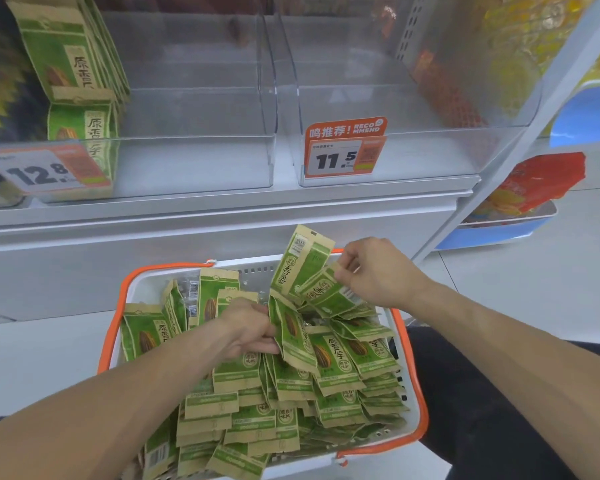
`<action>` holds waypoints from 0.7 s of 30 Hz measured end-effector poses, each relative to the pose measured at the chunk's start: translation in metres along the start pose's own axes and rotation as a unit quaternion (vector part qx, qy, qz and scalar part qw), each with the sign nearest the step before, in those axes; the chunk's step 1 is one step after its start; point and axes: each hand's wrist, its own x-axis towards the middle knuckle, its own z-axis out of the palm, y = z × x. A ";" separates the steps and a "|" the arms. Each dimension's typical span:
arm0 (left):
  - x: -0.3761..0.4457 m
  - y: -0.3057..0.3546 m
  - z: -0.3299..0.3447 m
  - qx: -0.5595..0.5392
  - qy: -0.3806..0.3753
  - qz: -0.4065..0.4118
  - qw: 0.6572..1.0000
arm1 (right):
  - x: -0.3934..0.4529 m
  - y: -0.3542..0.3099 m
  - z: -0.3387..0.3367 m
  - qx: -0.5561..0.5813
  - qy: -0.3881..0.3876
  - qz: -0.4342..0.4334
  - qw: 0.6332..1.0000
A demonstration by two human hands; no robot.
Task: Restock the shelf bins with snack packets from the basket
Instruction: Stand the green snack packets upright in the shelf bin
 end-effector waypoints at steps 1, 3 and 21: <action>-0.003 0.003 -0.005 -0.011 -0.001 0.004 1.000 | -0.004 -0.006 -0.001 0.001 0.010 -0.009 1.000; -0.013 0.007 -0.014 -0.042 -0.016 0.017 0.999 | -0.014 -0.020 0.003 0.016 0.032 -0.032 0.999; -0.127 0.041 -0.073 -0.060 -0.030 0.276 0.959 | -0.044 -0.091 0.008 0.053 -0.022 -0.318 0.946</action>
